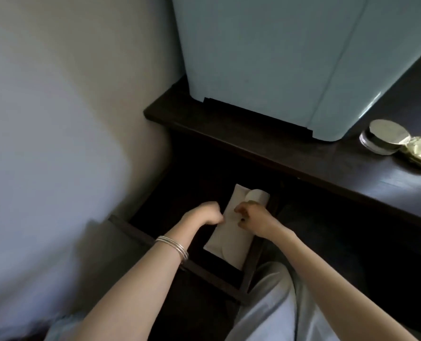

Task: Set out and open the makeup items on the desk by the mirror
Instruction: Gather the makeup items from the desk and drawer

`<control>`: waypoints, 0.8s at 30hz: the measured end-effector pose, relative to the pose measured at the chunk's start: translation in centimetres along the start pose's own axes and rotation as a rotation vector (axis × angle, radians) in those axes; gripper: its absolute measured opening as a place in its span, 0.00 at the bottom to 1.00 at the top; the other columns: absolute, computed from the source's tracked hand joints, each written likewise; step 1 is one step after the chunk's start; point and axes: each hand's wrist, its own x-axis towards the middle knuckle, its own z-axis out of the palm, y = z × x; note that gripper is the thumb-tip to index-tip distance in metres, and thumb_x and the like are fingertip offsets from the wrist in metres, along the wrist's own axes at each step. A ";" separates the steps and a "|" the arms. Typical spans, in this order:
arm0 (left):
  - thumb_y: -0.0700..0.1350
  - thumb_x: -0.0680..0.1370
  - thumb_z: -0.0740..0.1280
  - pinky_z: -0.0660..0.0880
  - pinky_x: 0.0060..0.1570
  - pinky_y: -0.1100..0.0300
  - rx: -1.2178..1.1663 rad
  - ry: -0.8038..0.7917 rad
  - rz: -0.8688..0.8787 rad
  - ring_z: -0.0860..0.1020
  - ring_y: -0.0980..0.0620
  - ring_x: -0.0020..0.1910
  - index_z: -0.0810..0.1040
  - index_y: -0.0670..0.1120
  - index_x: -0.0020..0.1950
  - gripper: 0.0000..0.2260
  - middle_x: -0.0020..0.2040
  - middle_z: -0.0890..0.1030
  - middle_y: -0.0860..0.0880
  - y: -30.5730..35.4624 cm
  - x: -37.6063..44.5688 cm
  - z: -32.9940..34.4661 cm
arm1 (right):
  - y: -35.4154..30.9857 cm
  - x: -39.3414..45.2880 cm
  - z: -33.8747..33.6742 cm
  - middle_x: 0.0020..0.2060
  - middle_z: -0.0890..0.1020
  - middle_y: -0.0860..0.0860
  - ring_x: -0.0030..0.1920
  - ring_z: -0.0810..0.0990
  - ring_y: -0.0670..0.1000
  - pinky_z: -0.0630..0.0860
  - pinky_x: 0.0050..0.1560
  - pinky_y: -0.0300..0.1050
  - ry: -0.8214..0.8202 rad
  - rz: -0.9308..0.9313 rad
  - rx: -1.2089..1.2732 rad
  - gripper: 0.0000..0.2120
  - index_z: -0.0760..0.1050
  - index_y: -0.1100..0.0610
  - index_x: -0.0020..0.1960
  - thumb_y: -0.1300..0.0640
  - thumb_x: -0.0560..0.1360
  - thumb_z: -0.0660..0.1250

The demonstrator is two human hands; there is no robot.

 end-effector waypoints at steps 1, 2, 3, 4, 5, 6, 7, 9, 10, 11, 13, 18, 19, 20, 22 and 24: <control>0.45 0.78 0.65 0.74 0.55 0.55 0.006 -0.005 -0.013 0.75 0.44 0.61 0.69 0.40 0.69 0.21 0.64 0.74 0.41 0.1 0.8 0.5 | 0.3 0.3 0.4 0.66 0.70 0.55 0.63 0.73 0.53 0.70 0.58 0.40 -0.001 -0.007 -0.025 0.20 0.69 0.56 0.68 0.61 0.76 0.65; 0.47 0.78 0.65 0.73 0.55 0.55 -0.001 -0.009 -0.024 0.75 0.44 0.60 0.69 0.40 0.69 0.22 0.64 0.74 0.41 0.2 1.5 1.0 | 0.5 0.5 0.5 0.66 0.70 0.55 0.64 0.72 0.54 0.70 0.59 0.40 0.002 -0.016 -0.042 0.20 0.69 0.56 0.68 0.61 0.76 0.65; 0.48 0.78 0.65 0.73 0.54 0.55 -0.014 -0.013 -0.033 0.76 0.44 0.60 0.69 0.40 0.69 0.22 0.64 0.75 0.41 0.5 2.1 1.4 | 0.6 0.7 0.5 0.66 0.70 0.54 0.64 0.72 0.54 0.70 0.60 0.41 0.005 -0.019 -0.051 0.20 0.69 0.55 0.68 0.60 0.76 0.65; 0.50 0.77 0.66 0.73 0.52 0.55 -0.031 -0.017 -0.045 0.76 0.44 0.60 0.69 0.40 0.68 0.23 0.63 0.75 0.41 0.7 2.7 1.7 | 0.6 1.0 0.5 0.66 0.70 0.54 0.64 0.71 0.54 0.70 0.62 0.42 0.005 -0.015 -0.050 0.20 0.69 0.55 0.67 0.60 0.76 0.65; 0.53 0.77 0.66 0.73 0.50 0.56 -0.051 -0.026 -0.059 0.76 0.44 0.59 0.69 0.40 0.68 0.25 0.63 0.75 0.41 0.9 3.1 2.1 | 0.6 1.1 0.4 0.66 0.69 0.54 0.65 0.71 0.54 0.70 0.63 0.43 0.002 -0.006 -0.046 0.20 0.69 0.55 0.67 0.60 0.76 0.66; 0.57 0.76 0.65 0.73 0.49 0.56 -0.066 -0.035 -0.076 0.76 0.44 0.59 0.69 0.41 0.68 0.27 0.63 0.75 0.41 1.0 3.6 2.5 | 0.6 1.1 0.3 0.67 0.69 0.54 0.65 0.71 0.54 0.70 0.64 0.44 0.000 0.000 -0.041 0.20 0.69 0.55 0.67 0.59 0.76 0.66; 0.59 0.76 0.64 0.73 0.50 0.56 -0.067 -0.041 -0.098 0.76 0.43 0.60 0.68 0.41 0.69 0.29 0.64 0.75 0.41 1.1 4.0 2.8 | 0.6 1.0 0.3 0.67 0.69 0.55 0.65 0.71 0.55 0.70 0.65 0.44 -0.005 0.000 -0.040 0.20 0.70 0.55 0.67 0.59 0.76 0.66; 0.62 0.75 0.63 0.74 0.56 0.55 -0.055 -0.024 -0.142 0.75 0.43 0.61 0.68 0.42 0.70 0.31 0.65 0.74 0.41 1.1 4.4 3.4 | 0.4 0.6 0.3 0.66 0.70 0.56 0.65 0.71 0.55 0.69 0.65 0.43 -0.005 -0.015 -0.037 0.20 0.70 0.56 0.67 0.59 0.76 0.66; 0.61 0.74 0.65 0.75 0.56 0.55 -0.066 0.003 -0.155 0.76 0.43 0.60 0.69 0.42 0.69 0.30 0.64 0.75 0.41 1.0 4.5 3.6 | 0.3 0.2 0.3 0.66 0.70 0.56 0.64 0.71 0.55 0.69 0.64 0.43 0.007 -0.026 -0.030 0.20 0.71 0.56 0.67 0.59 0.75 0.66; 0.60 0.73 0.66 0.76 0.54 0.56 -0.081 0.029 -0.159 0.77 0.44 0.59 0.71 0.42 0.67 0.29 0.62 0.76 0.42 1.1 4.3 3.6 | 0.2 -0.2 0.3 0.65 0.71 0.57 0.64 0.72 0.55 0.68 0.64 0.42 0.021 -0.036 -0.020 0.20 0.71 0.56 0.67 0.59 0.75 0.65; 0.58 0.72 0.69 0.76 0.49 0.56 -0.095 0.084 -0.128 0.78 0.45 0.56 0.73 0.43 0.64 0.27 0.58 0.78 0.44 1.7 3.3 3.1 | -0.1 -1.4 -0.4 0.64 0.71 0.56 0.63 0.72 0.55 0.69 0.62 0.42 0.044 -0.042 0.019 0.19 0.71 0.57 0.66 0.60 0.76 0.66; 0.47 0.71 0.72 0.77 0.46 0.56 -0.305 0.119 0.032 0.79 0.46 0.51 0.74 0.43 0.64 0.23 0.55 0.80 0.45 2.1 -2.3 -1.1 | -0.7 -5.1 -3.2 0.65 0.70 0.57 0.62 0.72 0.54 0.69 0.56 0.38 0.151 -0.087 0.014 0.21 0.69 0.58 0.67 0.57 0.76 0.67; 0.46 0.72 0.72 0.77 0.47 0.56 -0.384 0.086 0.071 0.80 0.47 0.51 0.75 0.44 0.62 0.20 0.55 0.80 0.45 1.8 -4.0 -2.3 | -1.0 -5.9 -3.6 0.66 0.68 0.56 0.63 0.71 0.54 0.69 0.58 0.38 0.168 -0.092 0.015 0.23 0.67 0.57 0.69 0.55 0.76 0.67; 0.45 0.72 0.72 0.77 0.49 0.56 -0.434 0.055 0.102 0.80 0.48 0.51 0.76 0.44 0.61 0.18 0.54 0.81 0.46 1.6 -5.9 -3.4 | -1.4 -6.8 -4.1 0.66 0.68 0.56 0.63 0.72 0.54 0.69 0.59 0.39 0.184 -0.095 0.036 0.24 0.65 0.56 0.70 0.53 0.76 0.67; 0.44 0.73 0.71 0.78 0.52 0.54 -0.465 -0.009 0.153 0.81 0.48 0.51 0.77 0.45 0.58 0.14 0.53 0.82 0.47 1.2 -9.5 -5.2 | -2.5 -8.5 -4.6 0.65 0.69 0.54 0.60 0.74 0.53 0.71 0.60 0.41 0.212 -0.094 0.152 0.26 0.63 0.53 0.71 0.50 0.76 0.66; 0.45 0.74 0.69 0.78 0.53 0.53 -0.430 -0.040 0.179 0.82 0.48 0.51 0.77 0.46 0.57 0.12 0.53 0.83 0.47 1.4 -12.5 -6.1 | -3.7 -10.3 -4.9 0.64 0.70 0.53 0.58 0.76 0.51 0.74 0.60 0.44 0.223 -0.107 0.323 0.26 0.62 0.50 0.72 0.47 0.76 0.65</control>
